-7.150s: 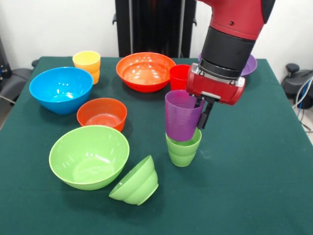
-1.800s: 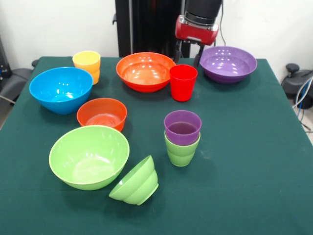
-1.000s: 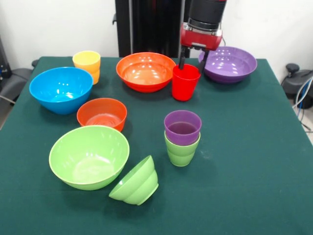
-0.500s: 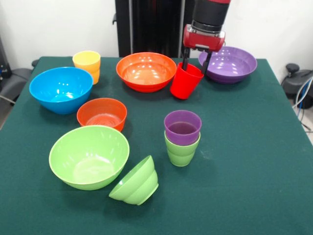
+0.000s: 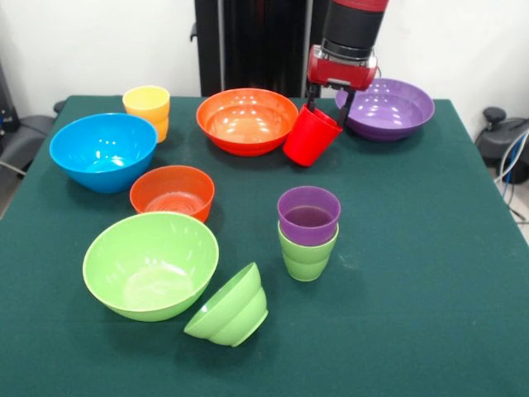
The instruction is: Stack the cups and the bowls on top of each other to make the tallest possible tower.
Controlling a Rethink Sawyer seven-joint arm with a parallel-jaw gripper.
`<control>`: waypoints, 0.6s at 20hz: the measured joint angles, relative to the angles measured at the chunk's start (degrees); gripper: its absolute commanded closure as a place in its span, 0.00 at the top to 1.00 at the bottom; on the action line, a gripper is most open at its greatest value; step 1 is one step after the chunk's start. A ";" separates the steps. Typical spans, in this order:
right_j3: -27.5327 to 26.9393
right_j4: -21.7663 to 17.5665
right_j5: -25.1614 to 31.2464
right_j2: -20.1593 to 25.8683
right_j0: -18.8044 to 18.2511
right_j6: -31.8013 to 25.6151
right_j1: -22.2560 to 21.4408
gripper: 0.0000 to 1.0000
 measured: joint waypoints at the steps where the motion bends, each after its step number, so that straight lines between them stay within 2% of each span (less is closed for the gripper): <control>1: 0.00 -0.01 0.00 0.00 0.00 0.00 0.00 1.00; 12: 0.02 -0.01 0.00 0.00 -0.01 0.00 -0.83 1.00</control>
